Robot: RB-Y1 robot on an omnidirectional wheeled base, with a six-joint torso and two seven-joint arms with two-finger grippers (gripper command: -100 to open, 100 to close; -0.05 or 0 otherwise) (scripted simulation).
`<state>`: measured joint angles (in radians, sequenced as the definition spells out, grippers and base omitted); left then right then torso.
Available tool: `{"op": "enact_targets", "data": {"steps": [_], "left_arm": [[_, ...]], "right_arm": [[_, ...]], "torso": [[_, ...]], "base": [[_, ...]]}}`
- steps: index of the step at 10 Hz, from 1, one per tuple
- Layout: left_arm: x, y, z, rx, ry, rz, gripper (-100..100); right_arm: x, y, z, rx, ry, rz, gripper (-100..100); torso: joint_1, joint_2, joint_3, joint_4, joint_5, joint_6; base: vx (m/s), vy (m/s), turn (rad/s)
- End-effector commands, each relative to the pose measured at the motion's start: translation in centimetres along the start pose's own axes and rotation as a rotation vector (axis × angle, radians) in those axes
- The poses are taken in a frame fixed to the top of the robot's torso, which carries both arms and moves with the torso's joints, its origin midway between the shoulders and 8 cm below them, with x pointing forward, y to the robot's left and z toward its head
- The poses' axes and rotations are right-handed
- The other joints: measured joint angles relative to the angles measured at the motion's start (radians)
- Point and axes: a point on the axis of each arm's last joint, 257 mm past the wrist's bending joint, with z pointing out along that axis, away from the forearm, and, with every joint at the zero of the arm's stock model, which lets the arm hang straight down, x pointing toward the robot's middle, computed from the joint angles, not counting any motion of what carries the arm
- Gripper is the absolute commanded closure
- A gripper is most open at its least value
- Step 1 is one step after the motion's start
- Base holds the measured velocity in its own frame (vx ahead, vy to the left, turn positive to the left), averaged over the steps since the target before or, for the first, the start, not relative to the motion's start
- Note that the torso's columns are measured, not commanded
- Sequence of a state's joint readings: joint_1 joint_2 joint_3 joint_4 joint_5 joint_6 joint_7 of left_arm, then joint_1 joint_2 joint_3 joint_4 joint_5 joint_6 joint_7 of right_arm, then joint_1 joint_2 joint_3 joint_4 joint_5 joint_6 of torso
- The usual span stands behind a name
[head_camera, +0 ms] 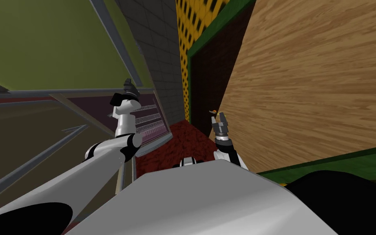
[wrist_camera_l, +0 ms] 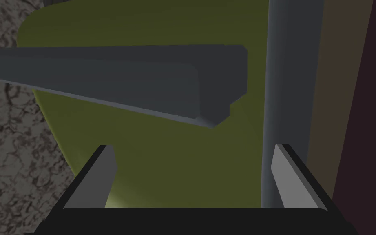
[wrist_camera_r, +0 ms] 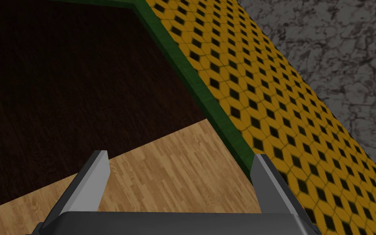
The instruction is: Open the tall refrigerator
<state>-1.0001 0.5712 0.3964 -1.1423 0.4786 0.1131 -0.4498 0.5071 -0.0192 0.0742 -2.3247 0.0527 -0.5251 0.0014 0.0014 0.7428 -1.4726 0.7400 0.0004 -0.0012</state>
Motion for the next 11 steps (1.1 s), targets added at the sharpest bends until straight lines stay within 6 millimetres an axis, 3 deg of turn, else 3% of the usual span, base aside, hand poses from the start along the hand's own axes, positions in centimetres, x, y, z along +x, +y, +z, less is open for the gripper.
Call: {"op": "enact_targets", "data": {"steps": [1,2,3,4,5,6,7,8,9,11], "left_arm": [[-4.0,0.8,0.0,-0.010,-0.044,0.032,-100],[-7.0,1.8,-0.2,-0.027,-0.078,0.051,-100],[-7.8,1.3,-0.1,-0.021,-0.085,0.063,-100],[-11.0,2.0,-0.5,-0.035,-0.122,0.085,-100],[-11.6,1.6,-0.5,-0.030,-0.127,0.094,-100],[-13.6,3.1,-1.0,-0.053,-0.154,0.094,-100],[-14.7,2.2,-1.0,-0.043,-0.164,0.114,-100],[-17.8,2.7,-1.6,-0.056,-0.201,0.131,-100],[-19.0,1.5,-1.5,-0.045,-0.212,0.152,-100],[-19.2,1.3,-1.5,-0.043,-0.214,0.156,-100]], "right_arm": [[0.0,0.0,0.0,0.000,0.000,0.000,0],[0.0,0.0,0.0,0.000,0.000,0.000,0],[0.0,0.0,0.0,0.000,0.000,0.000,0],[0.0,0.0,0.0,0.000,0.000,0.000,0],[0.0,0.0,0.0,0.000,0.000,0.000,0],[0.0,0.0,0.0,0.000,0.000,0.000,0],[0.0,0.0,0.0,0.000,0.000,0.000,0],[0.0,0.0,0.0,0.000,0.000,0.000,0],[0.0,0.0,0.0,0.000,0.000,0.000,0],[0.0,0.0,0.0,0.000,0.000,0.000,0]], "torso": [[-0.002,-0.002,-0.002,-0.001,0.000,0.002],[-0.002,-0.004,-0.003,-0.002,-0.001,0.001],[-0.002,-0.005,-0.004,-0.002,-0.001,0.002],[-0.001,-0.006,-0.004,-0.002,0.000,0.001],[-0.002,-0.005,-0.004,-0.002,-0.001,0.002],[-0.001,-0.005,-0.004,-0.002,0.000,0.000],[-0.002,-0.005,-0.004,-0.002,0.000,0.002],[-0.001,-0.005,-0.003,-0.002,-0.001,0.000],[-0.002,-0.005,-0.003,-0.002,0.000,0.002],[0.000,-0.005,-0.004,-0.002,0.000,0.000]], "base": [[-0.059,0.002,-0.282],[-0.071,0.005,-0.340],[-0.062,0.003,-0.201],[-0.068,-0.003,-0.379],[-0.056,-0.002,-0.183],[-0.052,-0.018,-0.312],[-0.052,-0.012,-0.186],[-0.061,-0.013,-0.392],[-0.056,-0.011,-0.197],[-0.018,-0.002,0.041]]}}
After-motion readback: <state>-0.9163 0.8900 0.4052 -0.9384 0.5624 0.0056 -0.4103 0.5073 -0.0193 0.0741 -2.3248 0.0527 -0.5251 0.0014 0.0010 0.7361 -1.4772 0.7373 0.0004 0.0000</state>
